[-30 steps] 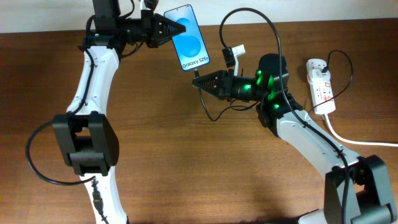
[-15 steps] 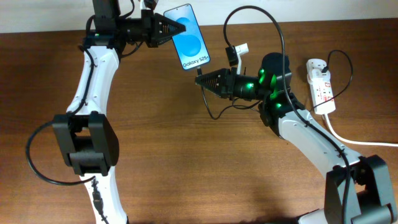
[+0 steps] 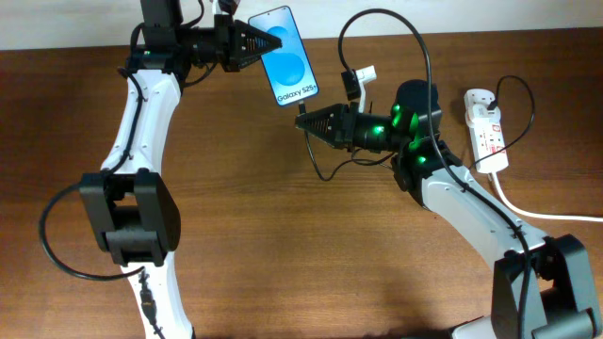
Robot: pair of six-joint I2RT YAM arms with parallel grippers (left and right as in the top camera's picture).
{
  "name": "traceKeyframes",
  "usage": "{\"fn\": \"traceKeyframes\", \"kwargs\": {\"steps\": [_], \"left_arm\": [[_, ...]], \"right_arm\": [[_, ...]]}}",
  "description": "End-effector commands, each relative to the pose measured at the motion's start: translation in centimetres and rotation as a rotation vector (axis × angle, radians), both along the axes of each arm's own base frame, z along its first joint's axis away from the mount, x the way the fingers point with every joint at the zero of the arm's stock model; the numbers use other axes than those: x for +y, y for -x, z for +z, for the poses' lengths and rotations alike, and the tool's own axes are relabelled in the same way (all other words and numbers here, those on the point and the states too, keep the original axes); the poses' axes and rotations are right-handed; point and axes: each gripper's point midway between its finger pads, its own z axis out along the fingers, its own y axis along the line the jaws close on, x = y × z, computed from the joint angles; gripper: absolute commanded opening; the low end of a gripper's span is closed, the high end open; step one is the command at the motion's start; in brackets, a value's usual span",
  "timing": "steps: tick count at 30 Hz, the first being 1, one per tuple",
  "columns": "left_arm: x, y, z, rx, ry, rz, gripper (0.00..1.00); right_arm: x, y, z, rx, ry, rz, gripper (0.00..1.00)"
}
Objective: Plug charger to phone and switch on socket
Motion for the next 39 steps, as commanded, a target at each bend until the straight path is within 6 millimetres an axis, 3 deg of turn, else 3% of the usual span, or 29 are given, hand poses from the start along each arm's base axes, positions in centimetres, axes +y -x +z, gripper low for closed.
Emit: {"fn": "traceKeyframes", "kwargs": {"steps": [1,24,32,39], "left_arm": [[-0.8,1.6,1.4,-0.027,0.027,-0.072,0.0],[-0.8,1.6,1.4,-0.031,0.027,-0.073,0.0],[-0.8,1.6,1.4,-0.031,0.027,-0.073,0.0],[-1.0,1.7,1.4,-0.031,0.027,-0.078,0.0]], "right_arm": [[0.5,-0.2,0.1,-0.024,0.003,-0.016,0.04],[1.6,0.9,-0.3,-0.011,0.01,0.027,0.04],[-1.0,-0.8,-0.2,-0.011,0.008,-0.031,0.04],[-1.2,-0.9,-0.2,-0.018,0.008,-0.029,0.04]]}}
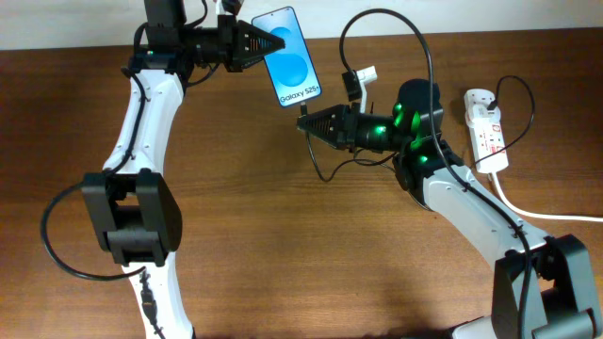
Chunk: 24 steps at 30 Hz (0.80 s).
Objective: Plug charger to phone and switch on socket
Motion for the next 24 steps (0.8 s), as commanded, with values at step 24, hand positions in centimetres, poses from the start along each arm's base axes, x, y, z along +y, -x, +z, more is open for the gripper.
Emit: {"fn": "traceKeyframes", "kwargs": {"steps": [24], "left_arm": [[-2.5,2.4,1.4,-0.023,0.028,-0.11,0.0]], "right_arm": [[-2.6,-0.1,0.5,-0.052,-0.014,0.045,0.04]]}}
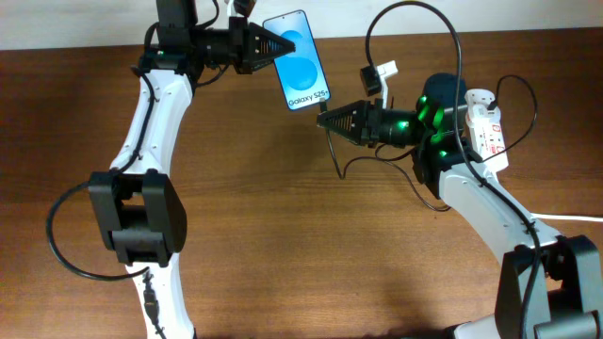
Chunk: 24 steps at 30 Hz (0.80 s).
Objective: Plug charger to phone and switch on socket
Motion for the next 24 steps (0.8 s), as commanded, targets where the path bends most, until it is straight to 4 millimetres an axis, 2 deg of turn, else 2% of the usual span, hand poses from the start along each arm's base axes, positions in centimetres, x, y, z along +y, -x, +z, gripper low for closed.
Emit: {"fn": "traceKeyframes", "kwargs": {"steps": [1,7,12,24], "left_arm": [[-0.7,1.7,1.4,-0.025,0.029,-0.076,0.0],[0.0,1.3,1.4,0.001,0.027,-0.06,0.0],[0.5,1.1,1.4,0.002,0.027,-0.049,0.0],[0.5,1.1,1.4,0.001,0.027,-0.049,0.0]], "right_arm": [[0.9,0.2,0.0,-0.022,0.006,0.005,0.04],[2.9,1.8,-0.4,-0.025,0.014,0.077,0.04],[2.9,2.2,-1.6,-0.024,0.047,0.09,0.04],[2.9,1.9,-0.5,-0.108,0.032,0.083,0.04]]}}
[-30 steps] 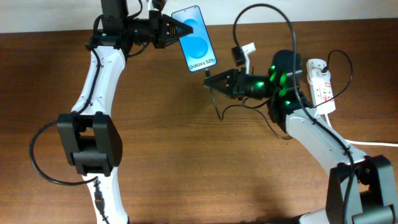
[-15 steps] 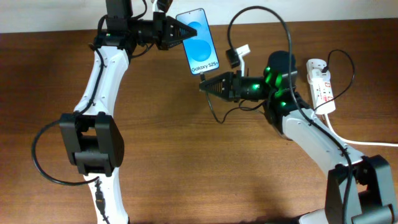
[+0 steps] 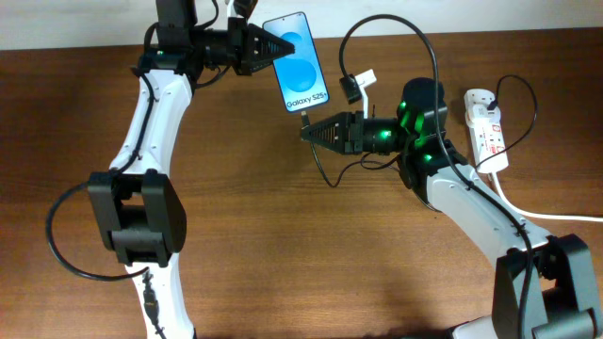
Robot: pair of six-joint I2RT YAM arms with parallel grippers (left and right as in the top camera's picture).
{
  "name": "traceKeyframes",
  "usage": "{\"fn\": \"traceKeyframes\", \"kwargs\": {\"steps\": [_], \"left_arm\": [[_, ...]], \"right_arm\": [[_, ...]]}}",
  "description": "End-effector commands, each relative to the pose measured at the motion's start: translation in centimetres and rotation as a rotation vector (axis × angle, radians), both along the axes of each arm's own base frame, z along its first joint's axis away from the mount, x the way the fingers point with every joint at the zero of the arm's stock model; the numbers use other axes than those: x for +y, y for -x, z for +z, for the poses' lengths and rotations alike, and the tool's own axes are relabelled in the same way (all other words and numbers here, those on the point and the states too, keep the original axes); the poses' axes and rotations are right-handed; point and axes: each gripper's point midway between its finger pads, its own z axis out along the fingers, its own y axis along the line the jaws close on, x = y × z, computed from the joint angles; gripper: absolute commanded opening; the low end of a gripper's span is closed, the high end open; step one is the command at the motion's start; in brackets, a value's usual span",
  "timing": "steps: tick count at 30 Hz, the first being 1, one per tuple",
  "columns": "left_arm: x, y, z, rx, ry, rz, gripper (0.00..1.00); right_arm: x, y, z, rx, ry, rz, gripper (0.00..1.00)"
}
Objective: Plug charger to phone and switch on socket
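Observation:
A phone (image 3: 303,62) with a lit blue screen is held off the table at the back, tilted. My left gripper (image 3: 275,47) is shut on its left edge. My right gripper (image 3: 307,134) points left just below the phone's bottom edge and is shut on the black charger cable's plug (image 3: 304,119). The plug tip points up at the phone's bottom edge; whether it is seated cannot be told. The black cable (image 3: 330,175) loops down under the right gripper. The white socket strip (image 3: 487,128) lies at the right edge of the table.
A black and white adapter (image 3: 356,87) hangs on the cable above the right arm, and the cable arcs high over it (image 3: 396,17). A white lead (image 3: 528,209) runs from the strip off to the right. The brown wooden table (image 3: 283,254) lies underneath.
My right gripper has moved left and slightly down with the plug, from right of the phone's lower corner to directly under its bottom edge. The phone and left gripper have barely shifted.
At first the phone was held at the back centre with the right gripper and plug just below it, and this held at the following moment. Then both arms stood further right, the plug off the phone's lower right. Now the plug is under the phone's bottom edge again.

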Motion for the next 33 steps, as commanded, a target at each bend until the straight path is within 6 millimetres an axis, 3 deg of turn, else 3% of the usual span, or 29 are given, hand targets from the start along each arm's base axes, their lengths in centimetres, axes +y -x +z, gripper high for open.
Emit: {"fn": "traceKeyframes", "kwargs": {"steps": [1,6,33], "left_arm": [[0.3,0.7,1.2,-0.016,0.017,-0.028,0.0],[0.3,0.7,1.2,-0.016,0.017,-0.028,0.0],[0.2,0.8,1.2,-0.014,0.017,-0.031,0.0]], "right_arm": [[0.0,-0.1,0.2,-0.028,0.0,-0.002,0.04],[-0.9,-1.0,0.0,-0.017,0.005,-0.044,0.04],[-1.0,-1.6,0.1,-0.022,0.007,-0.077,0.04]]}}
